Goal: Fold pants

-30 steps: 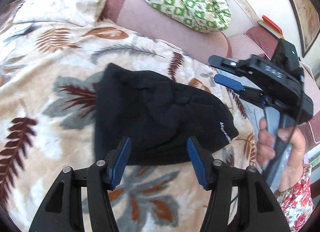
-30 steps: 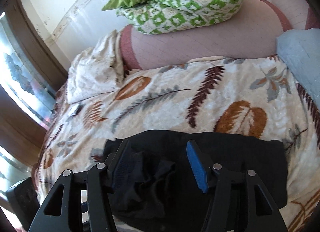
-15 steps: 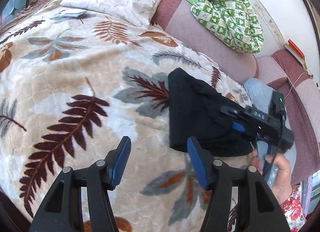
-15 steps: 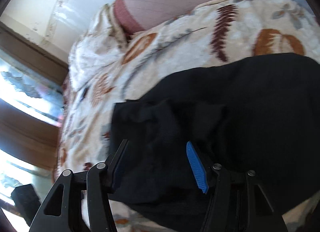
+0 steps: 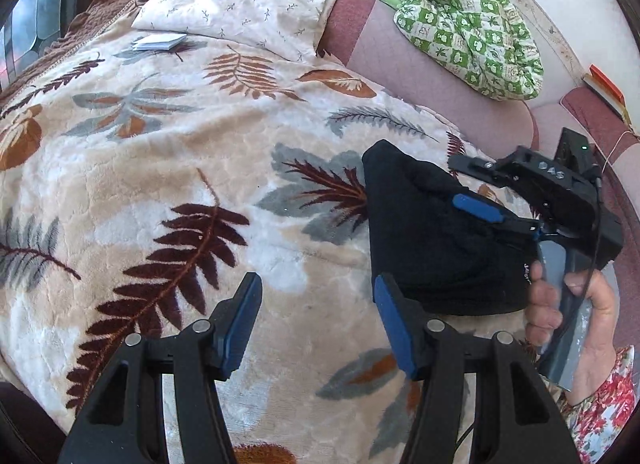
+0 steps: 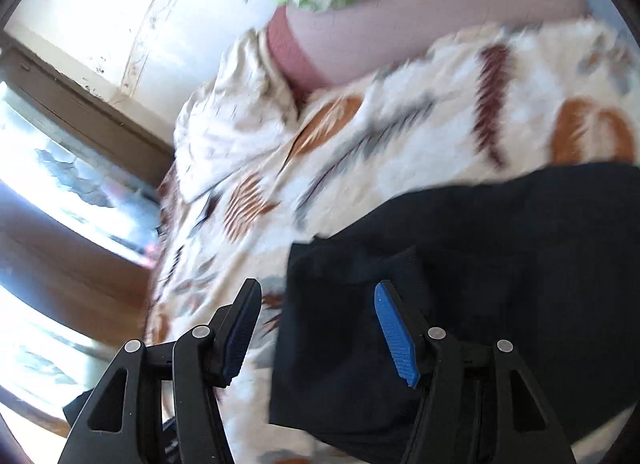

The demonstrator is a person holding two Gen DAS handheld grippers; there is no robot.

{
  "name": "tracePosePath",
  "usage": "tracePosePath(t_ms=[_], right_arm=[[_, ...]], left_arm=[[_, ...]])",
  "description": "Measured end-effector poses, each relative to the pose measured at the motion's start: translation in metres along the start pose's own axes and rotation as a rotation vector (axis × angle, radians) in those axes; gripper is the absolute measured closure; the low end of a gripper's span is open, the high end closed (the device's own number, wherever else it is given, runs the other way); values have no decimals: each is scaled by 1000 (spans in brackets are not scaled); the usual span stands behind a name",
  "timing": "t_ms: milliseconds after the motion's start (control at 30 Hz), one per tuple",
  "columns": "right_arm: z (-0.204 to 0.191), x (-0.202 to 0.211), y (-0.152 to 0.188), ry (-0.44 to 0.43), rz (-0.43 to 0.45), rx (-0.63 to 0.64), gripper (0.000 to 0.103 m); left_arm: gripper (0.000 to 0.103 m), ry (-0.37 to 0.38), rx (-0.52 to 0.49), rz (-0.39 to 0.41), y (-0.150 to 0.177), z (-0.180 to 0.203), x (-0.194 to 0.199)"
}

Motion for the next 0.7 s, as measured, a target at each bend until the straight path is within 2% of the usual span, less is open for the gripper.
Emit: tracePosePath(t_ms=[33, 100, 133, 167, 200, 233, 300, 367, 467, 567, 633, 700], right_arm=[[3, -11, 4, 14, -23, -6, 38], [19, -29, 5, 165, -27, -7, 41], [27, -31, 5, 233, -9, 7, 45], [33, -30, 6, 269, 11, 23, 55], [35, -26, 7, 271, 19, 27, 57], [35, -18, 7, 282, 36, 30, 56], [33, 7, 11, 335, 106, 50, 46], [29, 29, 16, 306, 154, 62, 42], [19, 42, 40, 263, 151, 97, 41], [20, 28, 64, 335, 105, 166, 41], [30, 18, 74, 352, 72, 159, 41], [32, 30, 75, 347, 115, 141, 41]], left_arm=[[45, -8, -5, 4, -1, 0, 2], [42, -19, -10, 12, -2, -2, 6], [41, -26, -10, 15, -2, -4, 8], [39, -30, -9, 19, -3, -5, 10], [39, -29, -6, 25, -4, -6, 11], [39, -29, -1, 29, -4, -8, 13], [39, -29, 10, 32, -5, -9, 13], [39, -25, 11, 32, -4, -7, 15], [38, -33, -8, 28, -2, -1, 16], [38, -37, -28, 28, 0, 6, 22], [38, -52, -52, 36, 2, 12, 28], [35, -74, -77, 49, 3, 17, 35]])
Point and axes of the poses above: each gripper's, at about its wrist camera, not at the fingertips, and x roughly against the way its jaws point, z to its right, y to its underside, the point moved 5 cm from there along -x, roughly the way its jaws point, and after that the axes turned 13 degrees about y, right-handed, at the moved point
